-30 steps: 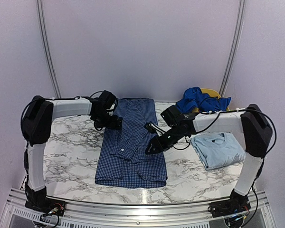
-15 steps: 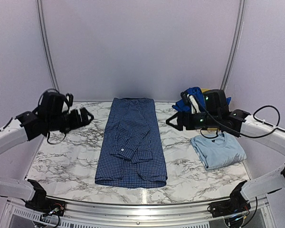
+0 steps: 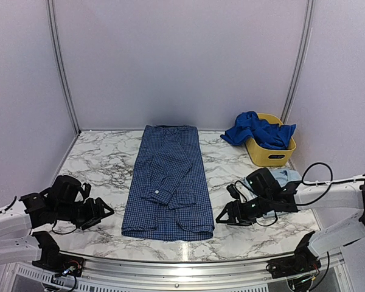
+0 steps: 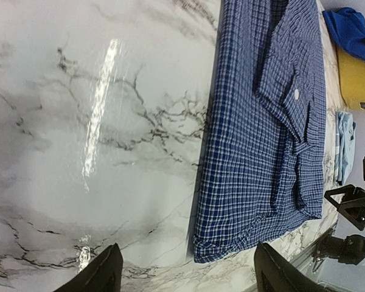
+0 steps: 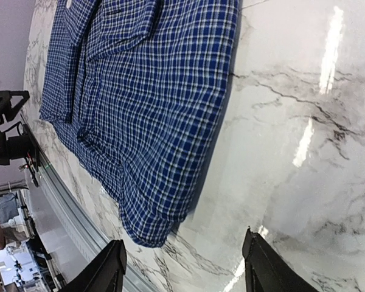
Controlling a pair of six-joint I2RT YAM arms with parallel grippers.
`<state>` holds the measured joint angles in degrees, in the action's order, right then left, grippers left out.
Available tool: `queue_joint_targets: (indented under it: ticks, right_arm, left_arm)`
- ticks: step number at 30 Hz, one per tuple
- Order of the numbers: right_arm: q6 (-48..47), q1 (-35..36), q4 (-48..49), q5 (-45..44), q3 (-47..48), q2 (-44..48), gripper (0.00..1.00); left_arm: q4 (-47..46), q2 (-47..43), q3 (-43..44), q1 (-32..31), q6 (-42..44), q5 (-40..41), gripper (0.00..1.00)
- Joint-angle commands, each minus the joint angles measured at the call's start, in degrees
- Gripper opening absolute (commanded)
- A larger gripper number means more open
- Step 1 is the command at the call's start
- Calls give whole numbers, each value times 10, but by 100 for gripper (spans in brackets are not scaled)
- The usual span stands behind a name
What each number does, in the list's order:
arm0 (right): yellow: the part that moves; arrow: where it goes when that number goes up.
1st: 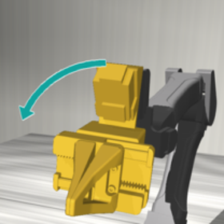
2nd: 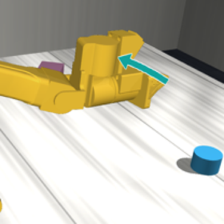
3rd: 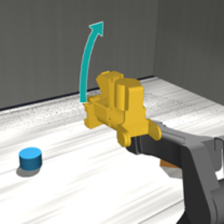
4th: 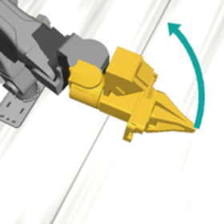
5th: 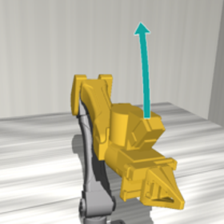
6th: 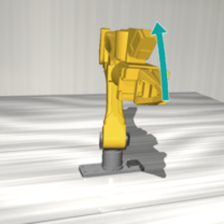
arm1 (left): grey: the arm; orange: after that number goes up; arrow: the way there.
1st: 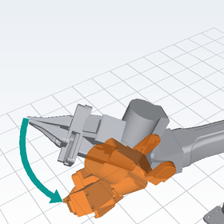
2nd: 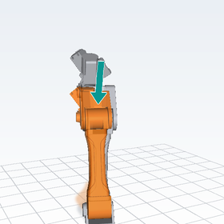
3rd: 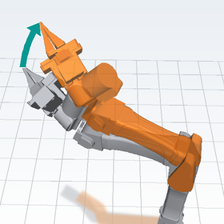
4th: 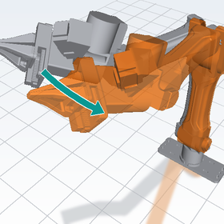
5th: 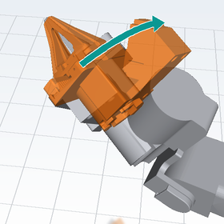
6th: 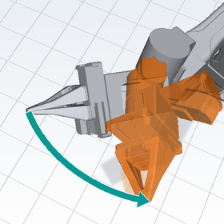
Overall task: Fold and stack the mixed laundry pile
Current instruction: Fold the rectangle-folded shirt at the center of the board.
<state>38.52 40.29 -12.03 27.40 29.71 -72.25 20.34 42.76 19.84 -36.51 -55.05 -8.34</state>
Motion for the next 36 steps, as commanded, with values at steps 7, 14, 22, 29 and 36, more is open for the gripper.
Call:
queue_joint_targets:
  ticks: [7,14,22,29,36]
  right_arm:
    - [38,5,132,51,2,-93,55]
    - [60,20,187,64,-16,-130,43]
    - [71,37,215,71,0,-161,23]
    - [83,73,185,60,0,-109,0]
    - [138,134,157,36,-14,-5,0]
  left_arm:
    - [-166,121,-49,-82,-75,-28,68]
    - [-265,232,-33,-112,-79,-30,54]
    - [-294,251,-28,-149,-96,-24,33]
    - [-285,217,-23,-204,-122,-5,0]
    - [-191,110,-9,-272,-164,19,0]
